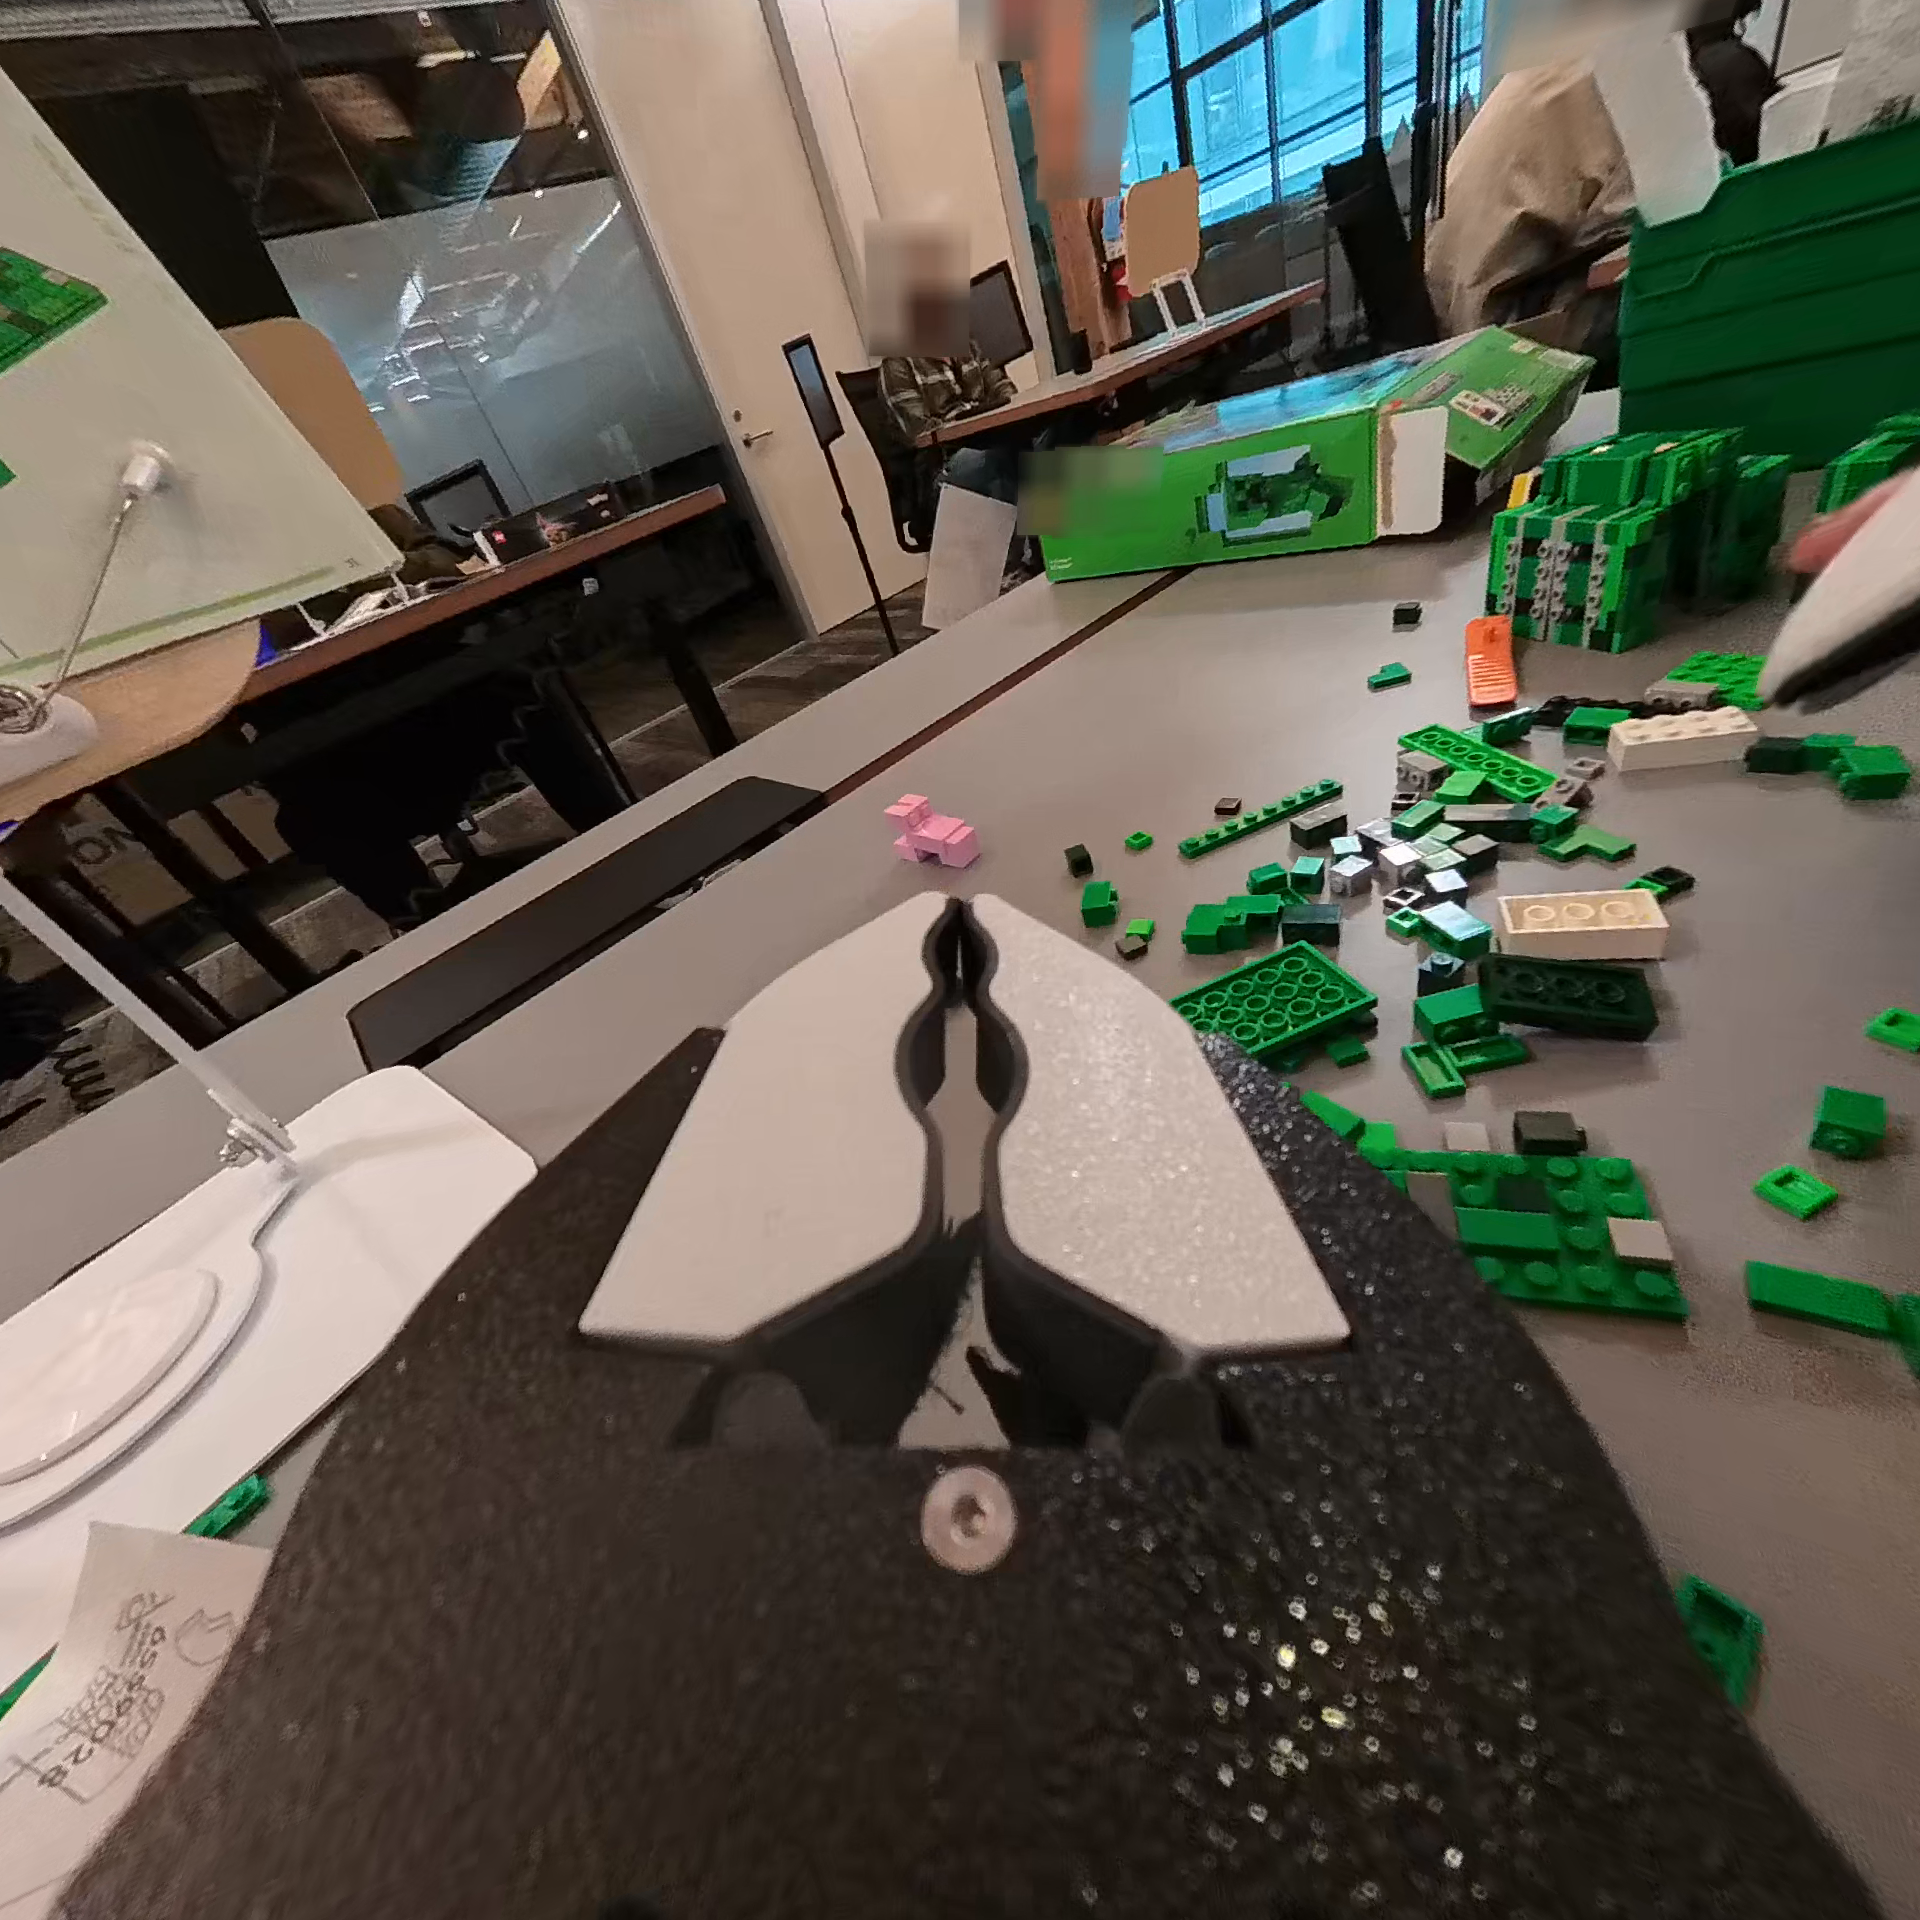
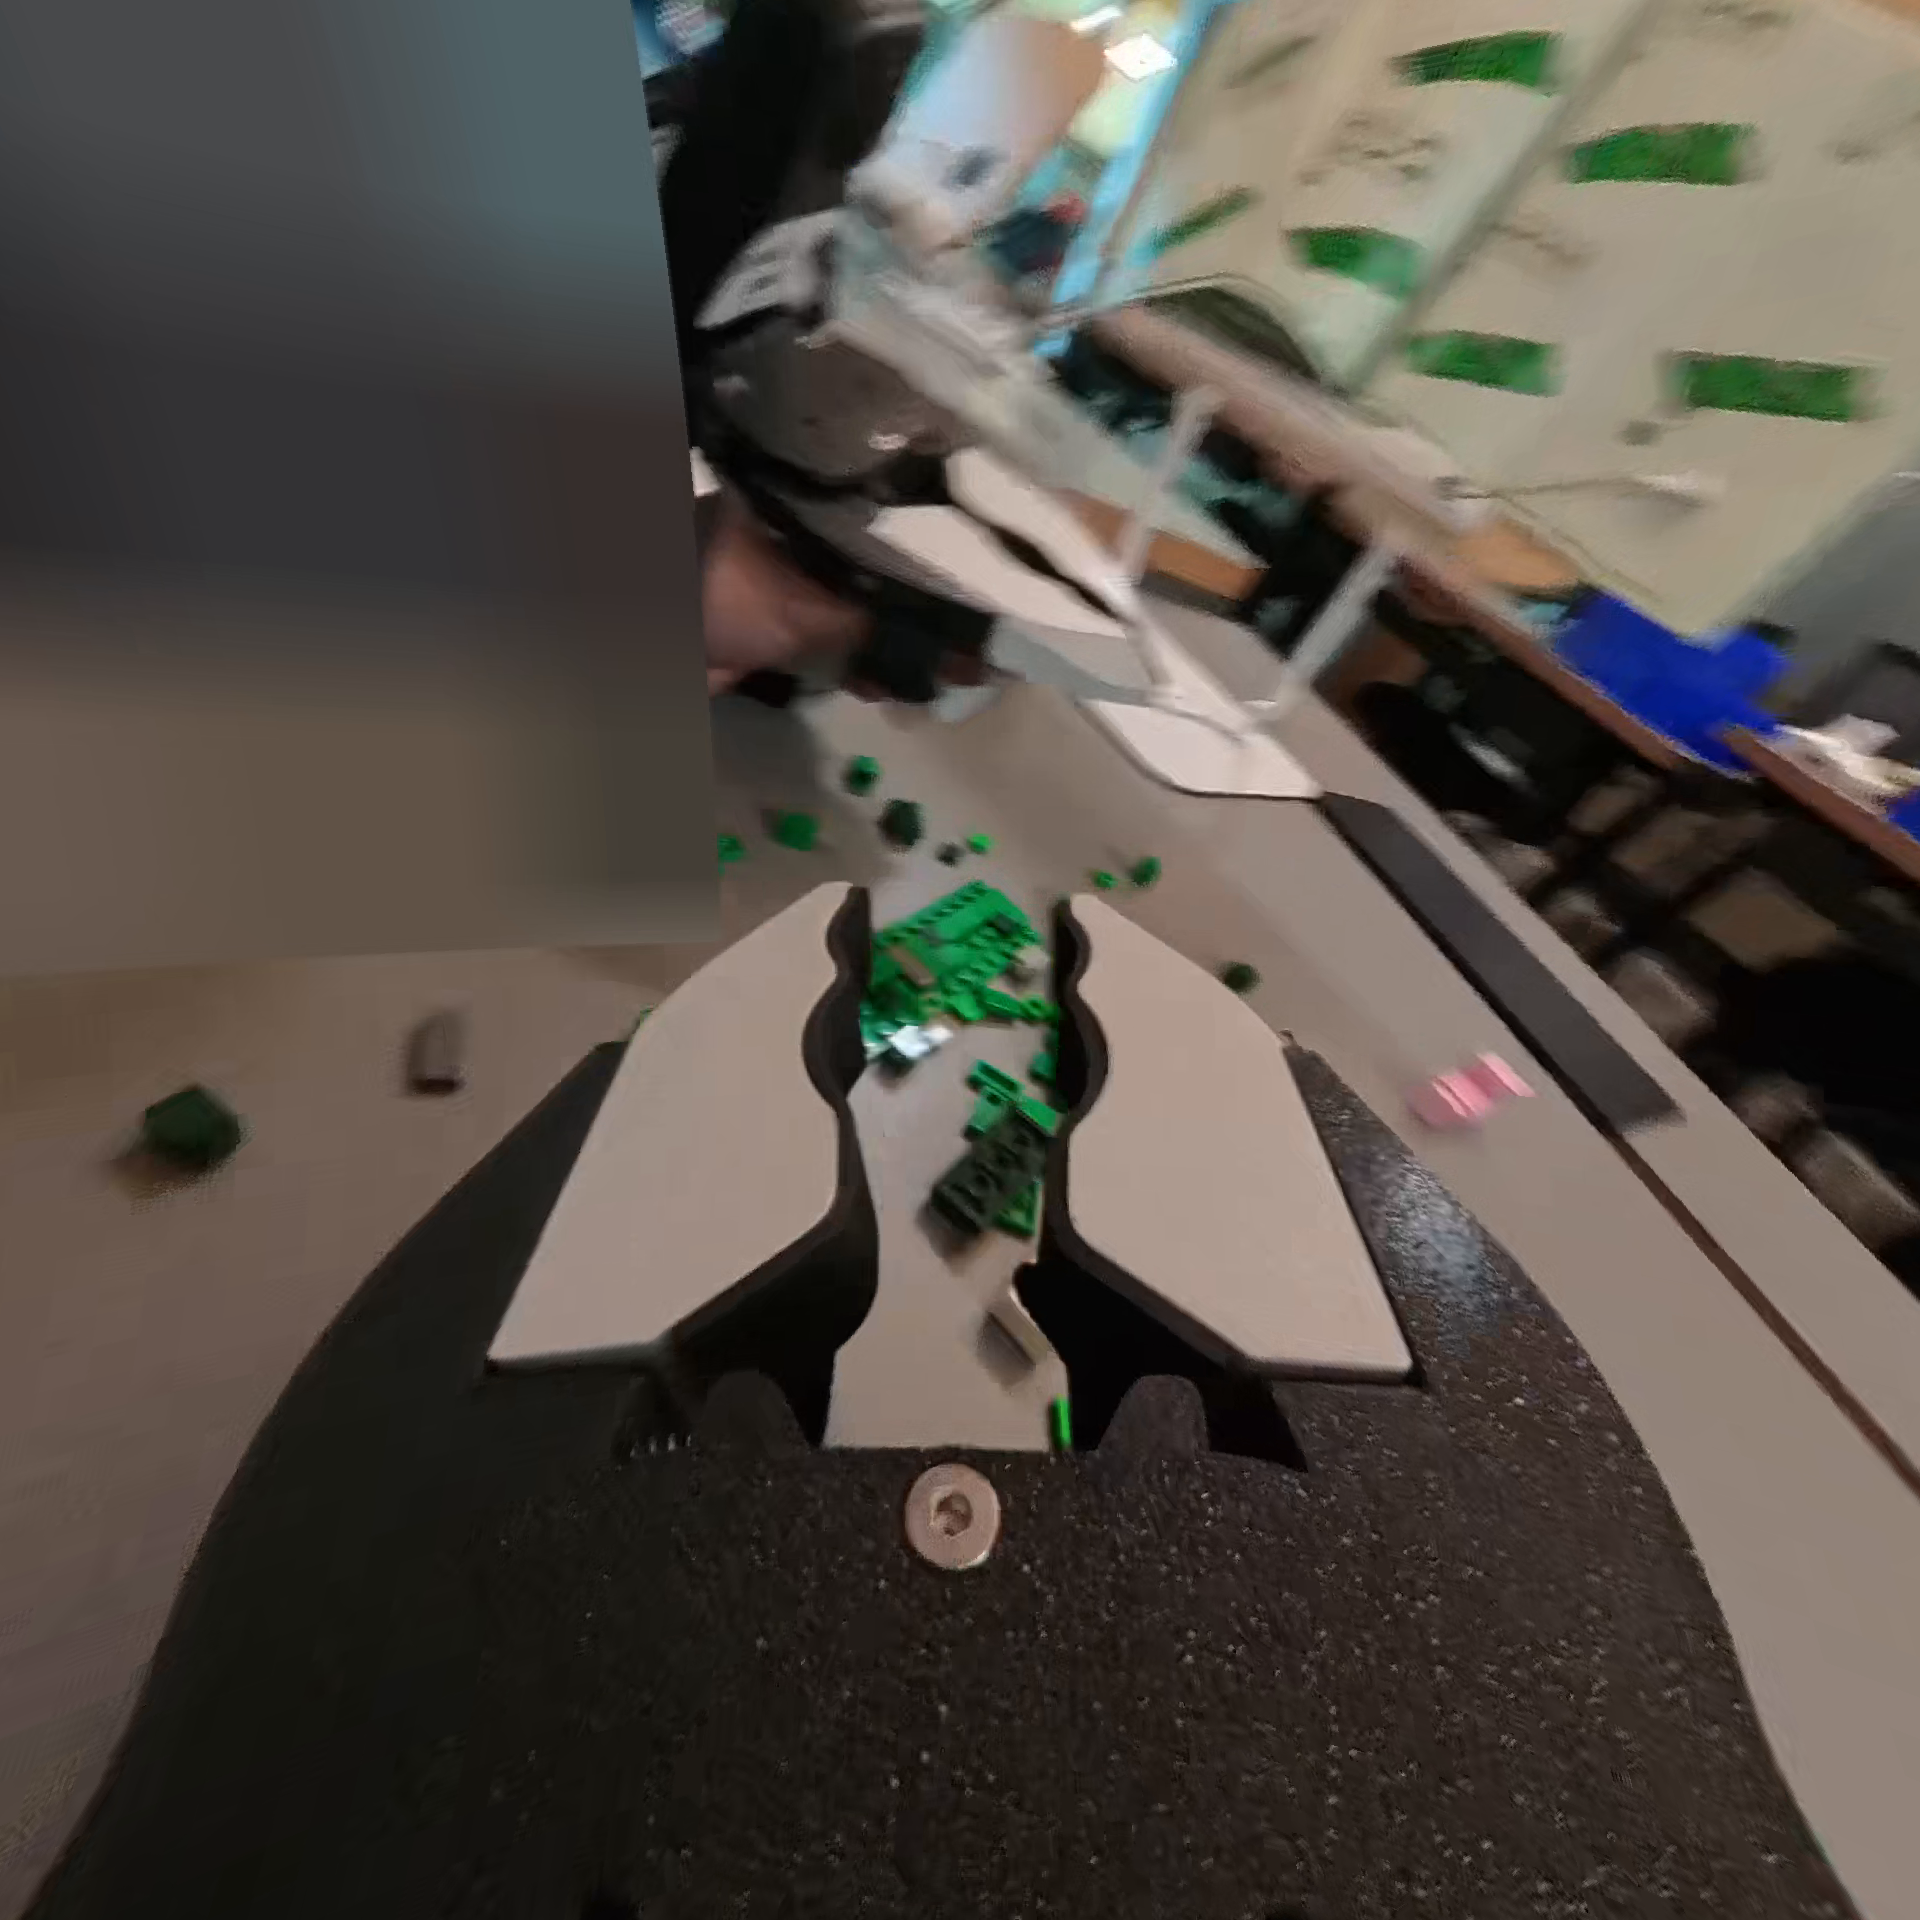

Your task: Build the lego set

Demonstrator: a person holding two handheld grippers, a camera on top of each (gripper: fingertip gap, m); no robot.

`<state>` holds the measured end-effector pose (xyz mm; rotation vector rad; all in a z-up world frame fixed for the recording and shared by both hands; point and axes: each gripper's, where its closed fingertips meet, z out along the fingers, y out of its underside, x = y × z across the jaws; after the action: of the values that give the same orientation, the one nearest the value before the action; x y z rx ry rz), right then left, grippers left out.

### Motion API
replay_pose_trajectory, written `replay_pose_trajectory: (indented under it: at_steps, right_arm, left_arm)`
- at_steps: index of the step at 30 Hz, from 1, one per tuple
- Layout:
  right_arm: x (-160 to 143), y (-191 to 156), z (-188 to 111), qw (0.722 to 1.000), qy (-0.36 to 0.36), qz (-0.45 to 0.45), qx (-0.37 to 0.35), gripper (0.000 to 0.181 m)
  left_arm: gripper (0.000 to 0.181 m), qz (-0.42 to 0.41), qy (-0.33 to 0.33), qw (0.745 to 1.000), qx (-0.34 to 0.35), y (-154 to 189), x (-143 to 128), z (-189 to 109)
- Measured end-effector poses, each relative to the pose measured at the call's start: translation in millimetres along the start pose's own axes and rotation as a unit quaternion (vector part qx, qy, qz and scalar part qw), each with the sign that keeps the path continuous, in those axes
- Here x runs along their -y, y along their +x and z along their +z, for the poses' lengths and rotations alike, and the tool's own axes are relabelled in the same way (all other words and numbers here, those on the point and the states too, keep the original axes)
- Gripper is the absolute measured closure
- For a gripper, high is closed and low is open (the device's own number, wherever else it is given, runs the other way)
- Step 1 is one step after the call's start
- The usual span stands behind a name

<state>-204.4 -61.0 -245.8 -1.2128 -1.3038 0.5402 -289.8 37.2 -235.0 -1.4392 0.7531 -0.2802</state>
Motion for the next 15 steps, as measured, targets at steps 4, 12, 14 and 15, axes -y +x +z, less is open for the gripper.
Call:
replay_pose_trajectory:
  at_steps: [4,12,14,15]
  right_arm:
    - [-14,-10,30,0.966,-0.126,-0.123,0.190,0.125]
    - [-61,-7,75,0.840,-0.292,-0.192,0.415,0.087]
    - [-66,-11,79,0.820,-0.312,-0.179,0.445,0.084]
    - [-67,-12,81,0.814,-0.317,-0.167,0.457,0.085]
  left_arm:
    - [0.181,-0.004,0.012,1.000,0.008,-2,4,-1]
    - [0.181,-0.034,0.048,0.996,0.066,-29,13,-14]
    - [0.181,-0.040,0.053,0.995,0.071,-33,15,-16]
    - [0.181,-0.041,0.055,0.995,0.073,-34,16,-17]
